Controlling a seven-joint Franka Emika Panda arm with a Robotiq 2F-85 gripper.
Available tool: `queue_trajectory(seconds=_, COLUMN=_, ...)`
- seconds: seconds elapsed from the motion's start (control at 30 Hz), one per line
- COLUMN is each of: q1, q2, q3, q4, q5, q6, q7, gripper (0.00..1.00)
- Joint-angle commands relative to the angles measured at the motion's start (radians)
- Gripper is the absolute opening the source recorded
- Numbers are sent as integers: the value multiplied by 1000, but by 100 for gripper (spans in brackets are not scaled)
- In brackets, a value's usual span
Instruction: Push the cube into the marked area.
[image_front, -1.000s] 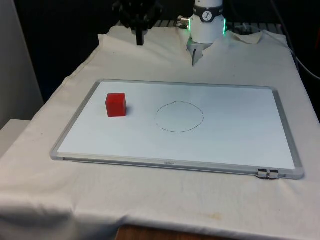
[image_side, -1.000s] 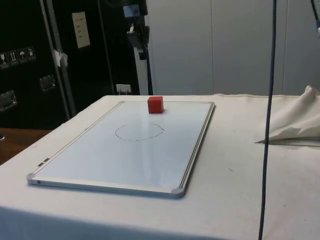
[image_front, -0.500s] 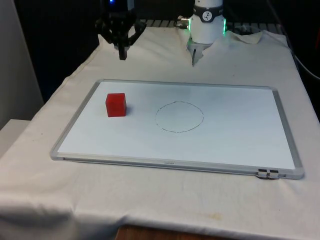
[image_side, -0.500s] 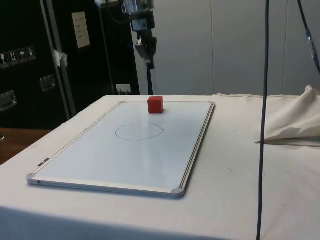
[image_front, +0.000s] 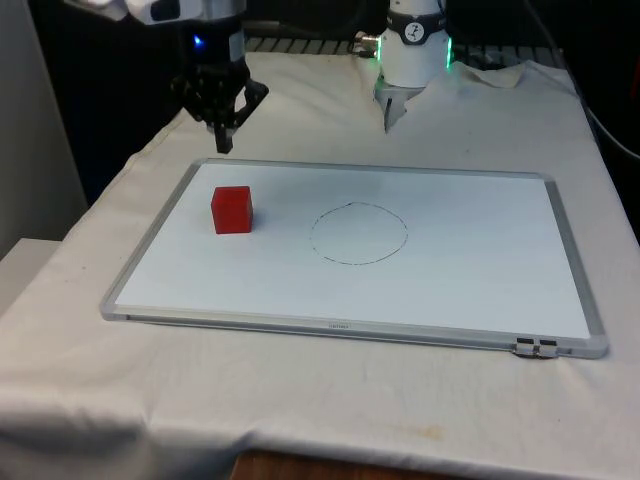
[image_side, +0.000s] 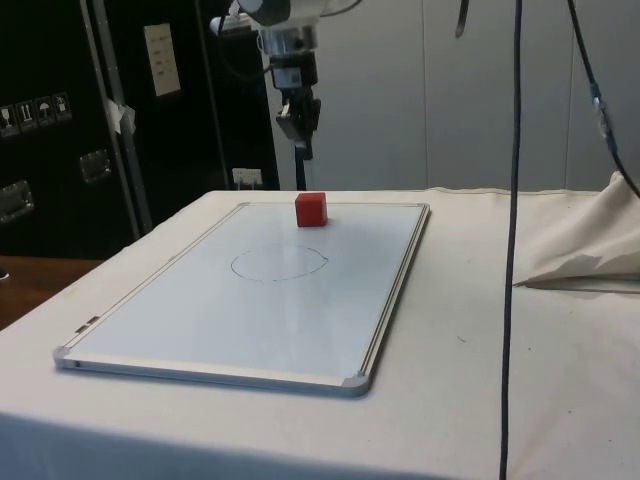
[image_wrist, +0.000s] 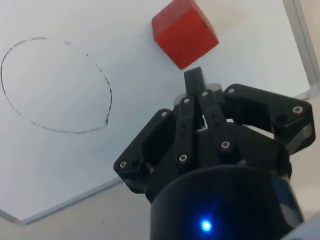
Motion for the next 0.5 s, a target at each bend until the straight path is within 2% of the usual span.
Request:
queue_trajectory(seconds=0.0, q1=-9, q2=8, q3=5, q4=0, q5=16, q6=17, q7=-9, gripper=0)
queue_trajectory(seconds=0.07, q1=-12, q2=22, q3=3, q4=1, q5=34, q6=32, q7=-16, gripper=0)
queue_trajectory(seconds=0.1, q1=-3, q2=20, q3=-3, q4=0, q5=26, q6=22, q7=-9, gripper=0)
queue_trajectory(seconds=0.13, q1=-13, q2=28, q3=3, q4=2, q5=42, q6=38, q7=-19, gripper=0)
queue_trajectory(seconds=0.23, q1=-18, q2=51, q3=-4, q4=2, q5=69, q6=69, q7=-31, gripper=0)
queue_trajectory(seconds=0.37, q1=-19, q2=73, q3=-14, q4=3, q5=88, q6=100, q7=-42, gripper=0)
queue_trajectory(seconds=0.4, q1=-13, q2=71, q3=-19, q4=1, q5=83, q6=92, q7=-37, gripper=0)
queue_trajectory(seconds=0.43, q1=-14, q2=76, q3=-20, q4=1, q5=85, q6=100, q7=-38, gripper=0)
queue_trajectory(seconds=0.47, q1=-21, q2=88, q3=-18, q4=5, q5=93, q6=122, q7=-45, gripper=0)
